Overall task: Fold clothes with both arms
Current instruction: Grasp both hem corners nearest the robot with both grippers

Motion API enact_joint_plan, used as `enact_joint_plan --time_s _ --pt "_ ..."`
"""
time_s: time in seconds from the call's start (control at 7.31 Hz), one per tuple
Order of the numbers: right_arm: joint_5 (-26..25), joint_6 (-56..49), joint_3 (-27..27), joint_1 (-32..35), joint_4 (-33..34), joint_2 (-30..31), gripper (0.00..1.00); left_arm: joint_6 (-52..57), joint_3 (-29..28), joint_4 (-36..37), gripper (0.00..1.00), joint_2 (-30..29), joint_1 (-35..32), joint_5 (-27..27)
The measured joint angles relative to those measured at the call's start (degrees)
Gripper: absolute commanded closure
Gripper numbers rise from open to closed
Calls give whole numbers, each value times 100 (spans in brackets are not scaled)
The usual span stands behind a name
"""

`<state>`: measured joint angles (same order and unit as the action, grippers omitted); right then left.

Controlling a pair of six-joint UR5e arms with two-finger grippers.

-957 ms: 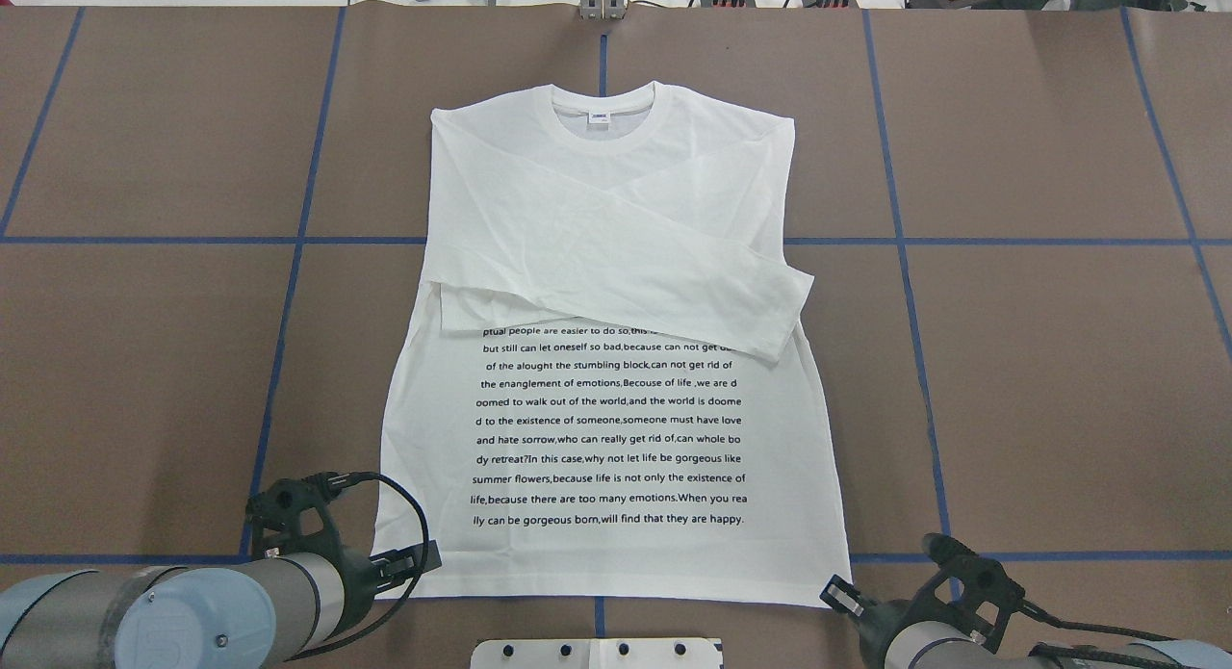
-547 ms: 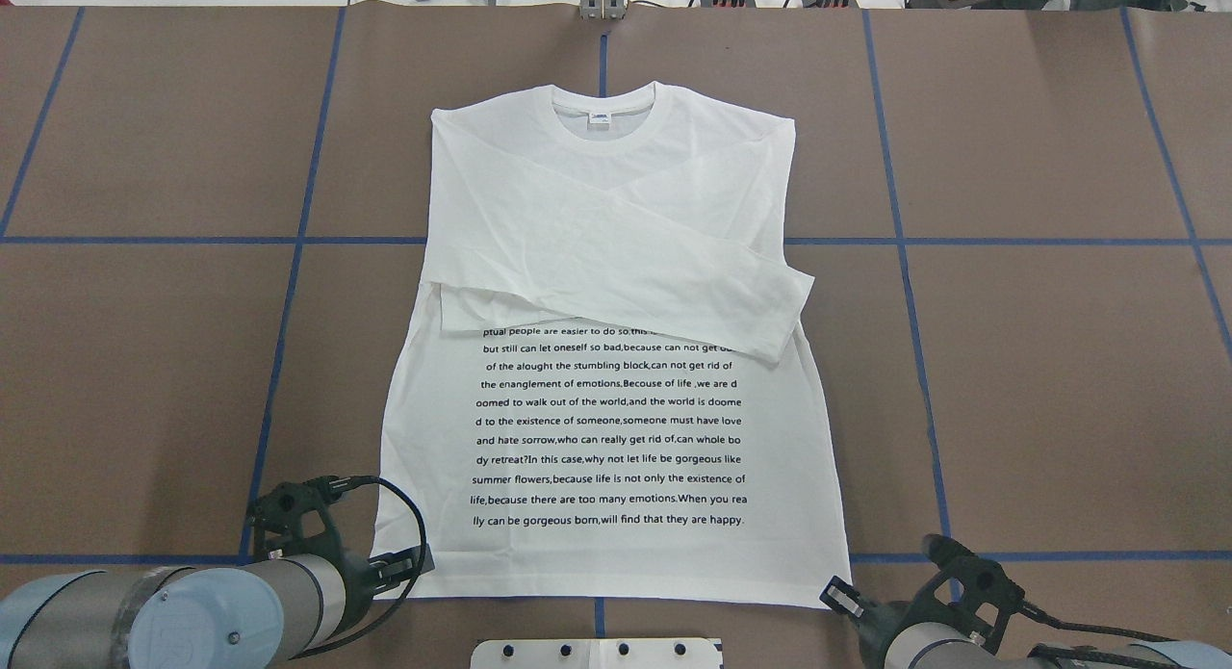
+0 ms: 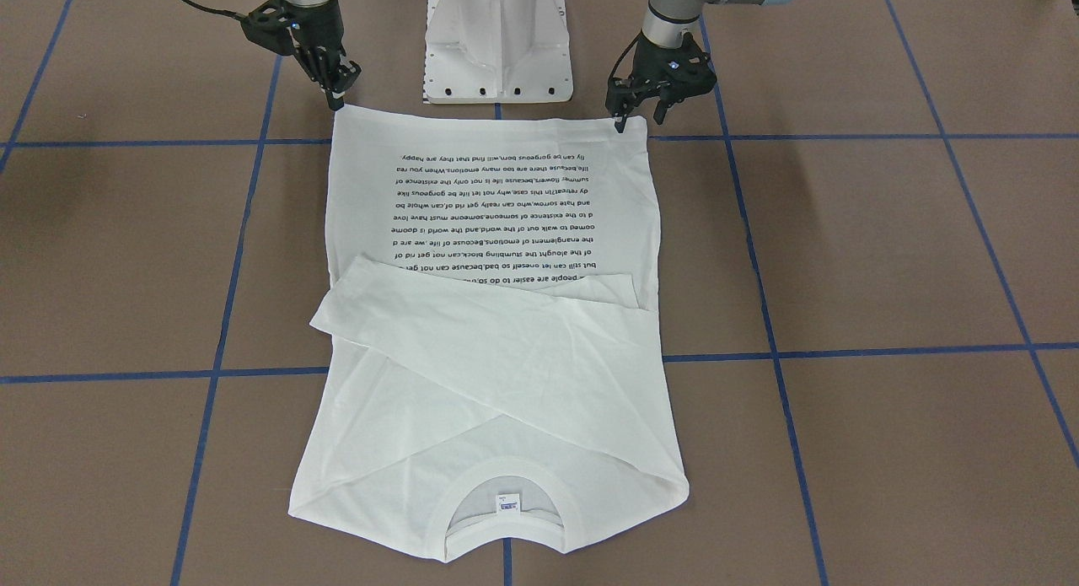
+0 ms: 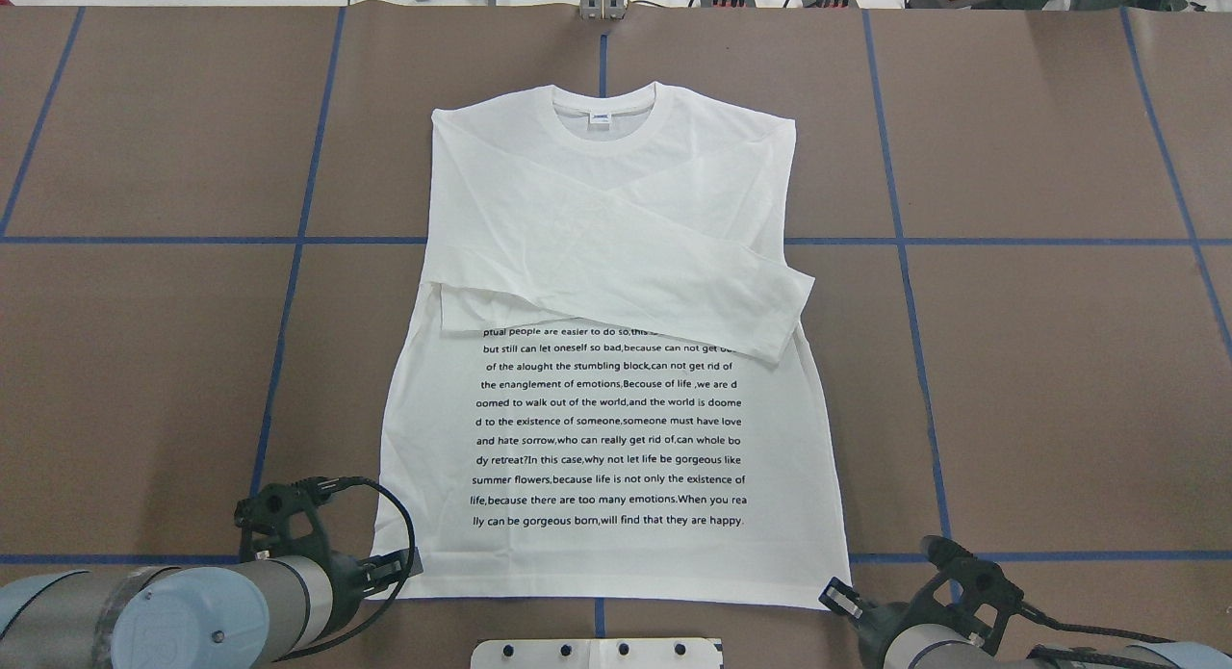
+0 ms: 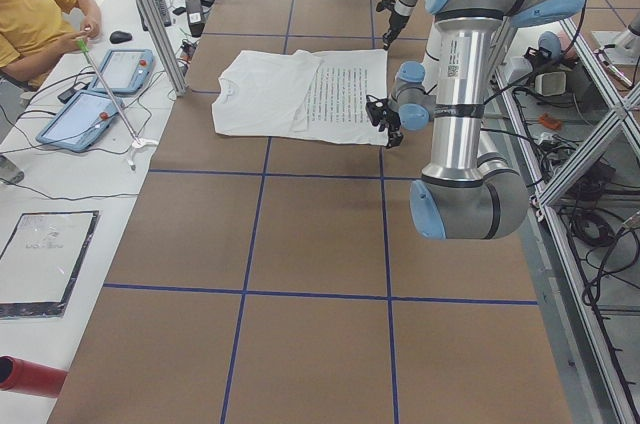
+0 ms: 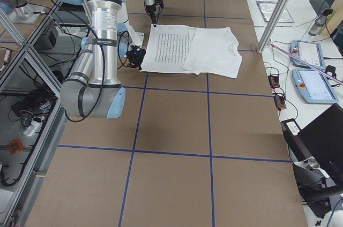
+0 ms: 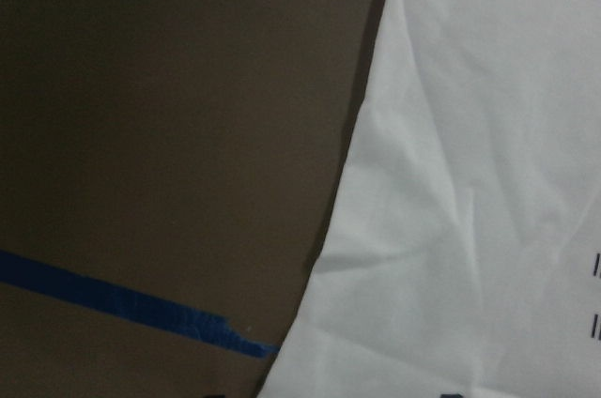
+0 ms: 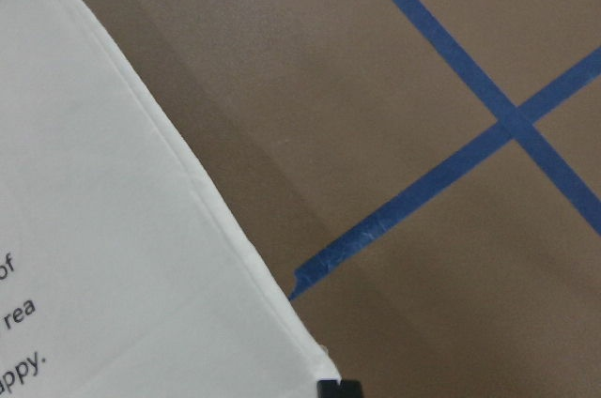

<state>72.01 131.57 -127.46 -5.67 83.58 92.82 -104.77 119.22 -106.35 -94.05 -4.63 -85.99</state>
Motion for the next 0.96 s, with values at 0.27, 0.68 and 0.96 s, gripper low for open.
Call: enact_joint_plan --time_s 0.27,0.68,0.96 --pt "-3 0 2 -13 0 -4 100 -19 30 -1 40 48 24 -77" --pt "-3 0 4 -30 0 -2 100 -174 23 0 83 53 99 -95" --pt "-3 8 9 -53 0 -6 100 -262 8 0 100 56 121 -95"
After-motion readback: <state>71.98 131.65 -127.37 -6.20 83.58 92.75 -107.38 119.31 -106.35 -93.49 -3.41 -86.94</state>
